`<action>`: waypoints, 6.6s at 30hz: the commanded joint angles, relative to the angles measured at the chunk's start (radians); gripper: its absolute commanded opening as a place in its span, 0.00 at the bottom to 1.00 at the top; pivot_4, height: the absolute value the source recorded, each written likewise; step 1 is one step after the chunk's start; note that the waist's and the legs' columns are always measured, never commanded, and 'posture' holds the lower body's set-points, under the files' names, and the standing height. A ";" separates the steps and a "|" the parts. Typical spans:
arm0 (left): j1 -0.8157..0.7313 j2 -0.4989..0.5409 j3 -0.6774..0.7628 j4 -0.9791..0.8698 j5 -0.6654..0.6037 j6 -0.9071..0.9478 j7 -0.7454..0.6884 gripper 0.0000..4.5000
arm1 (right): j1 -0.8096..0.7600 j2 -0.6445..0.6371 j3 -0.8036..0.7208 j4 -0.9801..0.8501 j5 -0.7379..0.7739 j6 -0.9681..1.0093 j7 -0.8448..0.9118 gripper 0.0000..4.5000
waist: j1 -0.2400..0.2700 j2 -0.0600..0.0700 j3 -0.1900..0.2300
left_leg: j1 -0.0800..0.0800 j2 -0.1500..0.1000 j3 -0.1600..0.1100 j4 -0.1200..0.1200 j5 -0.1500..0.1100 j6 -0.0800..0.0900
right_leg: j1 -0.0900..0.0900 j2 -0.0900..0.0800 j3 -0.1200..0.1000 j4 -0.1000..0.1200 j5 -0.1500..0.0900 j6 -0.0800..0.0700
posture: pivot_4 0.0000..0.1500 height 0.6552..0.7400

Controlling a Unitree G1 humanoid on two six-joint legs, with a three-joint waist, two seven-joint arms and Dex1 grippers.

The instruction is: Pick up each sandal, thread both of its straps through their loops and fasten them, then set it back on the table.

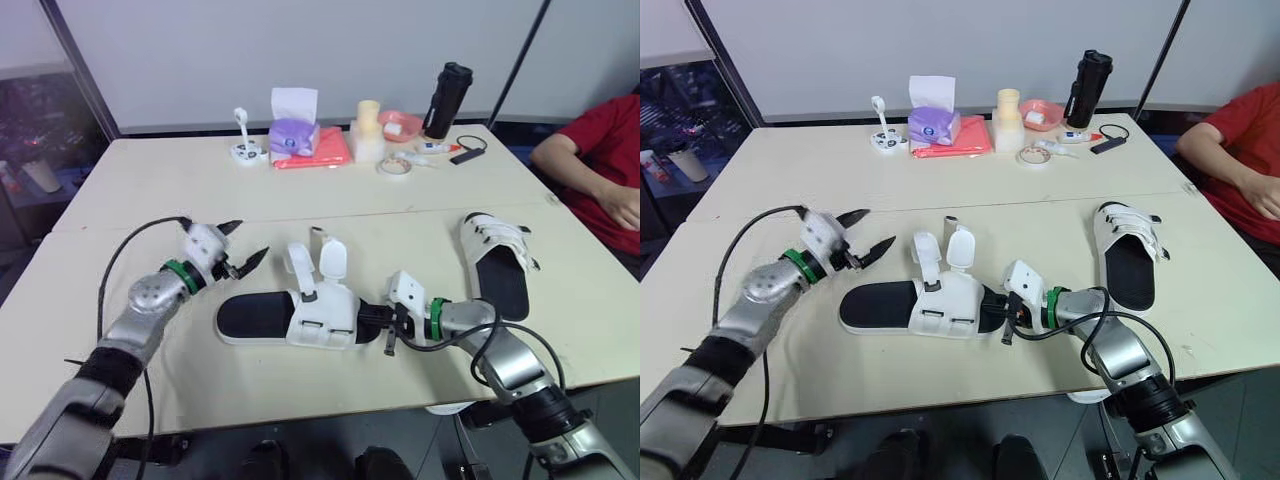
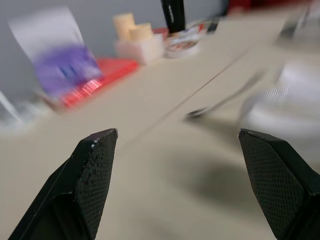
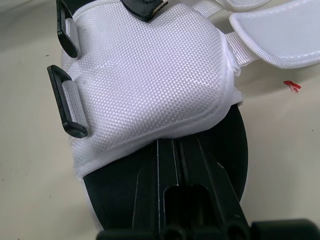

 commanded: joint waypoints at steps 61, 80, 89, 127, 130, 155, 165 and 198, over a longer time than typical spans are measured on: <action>-0.220 -0.370 0.212 0.108 0.082 0.882 -0.346 0.02 | 0.027 0.042 0.030 0.060 -0.087 0.037 -0.045 0.00 | 0.002 0.000 -0.001 | 0.004 -0.005 0.002 -0.004 0.000 0.000 | 0.004 0.000 -0.001 -0.005 0.000 0.000 | 1.00 1.00; -0.165 -0.319 0.108 0.019 0.159 0.883 -0.446 0.02 | 0.031 0.049 0.039 0.059 -0.096 0.030 -0.054 0.00 | 0.001 0.000 -0.001 | 0.005 -0.005 0.001 -0.013 0.000 0.000 | 0.004 -0.001 0.000 -0.015 0.000 -0.001 | 1.00 1.00; -0.189 -0.331 0.193 0.012 0.092 0.953 -0.436 0.02 | 0.027 0.052 0.044 0.071 -0.101 0.025 -0.053 0.00 | 0.001 0.000 -0.001 | 0.005 -0.005 0.001 -0.014 0.000 0.000 | 0.004 -0.001 -0.001 -0.016 0.000 -0.001 | 1.00 1.00; -0.117 -0.373 0.272 -0.108 0.052 0.911 -0.314 0.02 | 0.013 0.072 0.043 0.100 -0.107 0.010 -0.056 0.00 | 0.001 0.000 -0.001 | 0.005 -0.004 0.001 -0.015 0.000 -0.001 | 0.004 0.000 0.000 -0.017 0.001 -0.002 | 1.00 1.00; -0.108 -0.372 0.251 -0.110 0.070 0.897 -0.319 0.02 | 0.015 0.072 0.042 0.098 -0.107 0.011 -0.058 0.00 | 0.002 0.000 -0.001 | 0.005 -0.004 0.001 -0.015 0.000 -0.001 | 0.004 0.000 0.000 -0.017 0.001 -0.002 | 1.00 1.00; -0.001 -0.258 0.083 -0.258 0.170 0.787 -0.425 0.02 | 0.007 0.086 0.040 0.117 -0.110 0.001 -0.066 0.00 | 0.001 0.000 -0.002 | 0.004 -0.004 0.001 -0.016 0.000 -0.001 | 0.004 -0.001 0.000 -0.018 0.001 -0.002 | 1.00 1.00; 0.013 -0.259 0.164 -0.280 0.079 0.827 -0.429 0.41 | 0.006 0.086 0.041 0.125 -0.113 -0.004 -0.065 0.00 | 0.001 0.000 -0.002 | 0.004 -0.004 0.001 -0.016 0.000 -0.001 | 0.004 -0.001 0.000 -0.019 0.000 -0.003 | 1.00 1.00; 0.200 -0.009 0.051 -0.488 0.173 0.685 -0.521 0.99 | -0.007 0.067 0.042 0.164 -0.123 -0.036 -0.040 0.00 | 0.006 0.001 -0.003 | 0.003 0.006 0.003 -0.019 0.000 -0.001 | 0.004 -0.001 0.001 -0.030 -0.001 -0.015 | 1.00 1.00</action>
